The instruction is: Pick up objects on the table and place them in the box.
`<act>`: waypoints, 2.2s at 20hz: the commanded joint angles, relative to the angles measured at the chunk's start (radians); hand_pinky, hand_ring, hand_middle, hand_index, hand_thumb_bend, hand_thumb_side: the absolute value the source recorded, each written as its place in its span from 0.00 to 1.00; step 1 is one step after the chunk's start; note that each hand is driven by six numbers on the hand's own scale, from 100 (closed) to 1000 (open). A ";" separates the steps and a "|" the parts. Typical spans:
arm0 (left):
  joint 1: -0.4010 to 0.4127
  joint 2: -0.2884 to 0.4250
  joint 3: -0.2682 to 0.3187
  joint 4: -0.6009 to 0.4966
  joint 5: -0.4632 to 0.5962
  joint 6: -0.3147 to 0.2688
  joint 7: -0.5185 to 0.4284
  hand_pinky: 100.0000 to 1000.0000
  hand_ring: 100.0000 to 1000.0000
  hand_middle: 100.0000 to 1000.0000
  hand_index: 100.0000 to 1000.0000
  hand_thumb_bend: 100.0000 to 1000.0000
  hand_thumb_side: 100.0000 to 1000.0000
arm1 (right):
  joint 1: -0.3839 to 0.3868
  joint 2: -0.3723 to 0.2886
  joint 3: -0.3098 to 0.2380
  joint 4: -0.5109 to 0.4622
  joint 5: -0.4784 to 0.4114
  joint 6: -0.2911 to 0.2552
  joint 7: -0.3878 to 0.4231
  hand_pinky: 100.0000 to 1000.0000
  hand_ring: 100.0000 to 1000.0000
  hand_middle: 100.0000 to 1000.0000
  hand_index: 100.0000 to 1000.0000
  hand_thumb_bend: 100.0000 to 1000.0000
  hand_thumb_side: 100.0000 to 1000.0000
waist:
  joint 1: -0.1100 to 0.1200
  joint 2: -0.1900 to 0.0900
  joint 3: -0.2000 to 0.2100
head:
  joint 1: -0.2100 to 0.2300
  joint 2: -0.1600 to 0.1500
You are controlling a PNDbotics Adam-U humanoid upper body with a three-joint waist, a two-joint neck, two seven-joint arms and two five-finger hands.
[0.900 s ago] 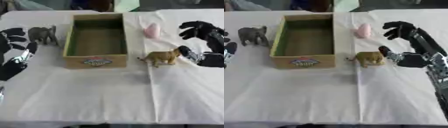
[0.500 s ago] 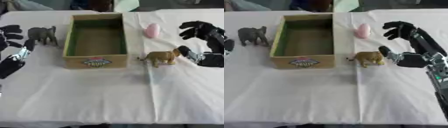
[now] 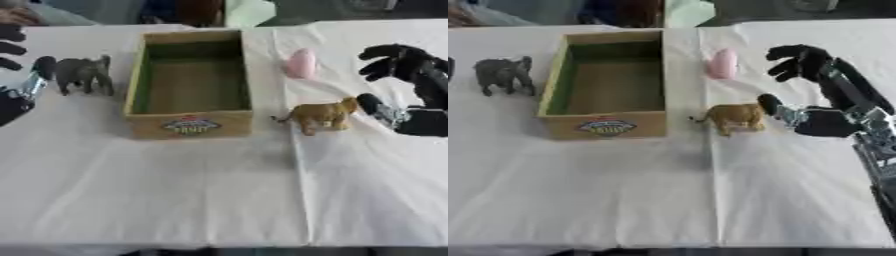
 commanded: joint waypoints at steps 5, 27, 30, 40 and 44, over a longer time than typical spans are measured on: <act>-0.193 0.174 -0.064 0.314 -0.100 -0.014 -0.171 0.65 0.70 0.70 0.82 0.32 0.45 | -0.003 -0.019 0.005 -0.007 -0.008 -0.004 0.012 0.67 0.71 0.76 0.86 0.29 0.33 | 0.004 -0.025 -0.027 | 0.016 0.007; -0.477 -0.027 -0.076 0.845 -0.448 -0.194 -0.234 0.68 0.70 0.70 0.82 0.28 0.38 | -0.008 -0.019 0.020 -0.003 -0.013 -0.011 0.031 0.67 0.71 0.76 0.86 0.29 0.33 | 0.007 -0.028 -0.079 | 0.054 0.007; -0.483 -0.036 -0.073 0.847 -0.478 -0.185 -0.207 0.69 0.71 0.71 0.82 0.27 0.38 | -0.009 -0.019 0.021 -0.003 -0.013 -0.011 0.032 0.67 0.71 0.76 0.86 0.29 0.33 | 0.008 -0.027 -0.077 | 0.077 0.007; -0.498 -0.055 -0.063 0.872 -0.627 -0.141 -0.166 0.72 0.72 0.72 0.83 0.26 0.38 | -0.012 -0.017 0.025 0.000 -0.012 -0.012 0.039 0.67 0.71 0.76 0.86 0.29 0.34 | 0.011 -0.025 -0.084 | 0.098 0.007; -0.502 -0.061 -0.053 0.879 -0.676 -0.126 -0.151 0.72 0.72 0.72 0.83 0.25 0.38 | -0.013 -0.017 0.027 0.001 -0.013 -0.013 0.042 0.67 0.71 0.76 0.86 0.29 0.34 | 0.013 -0.023 -0.087 | 0.100 0.007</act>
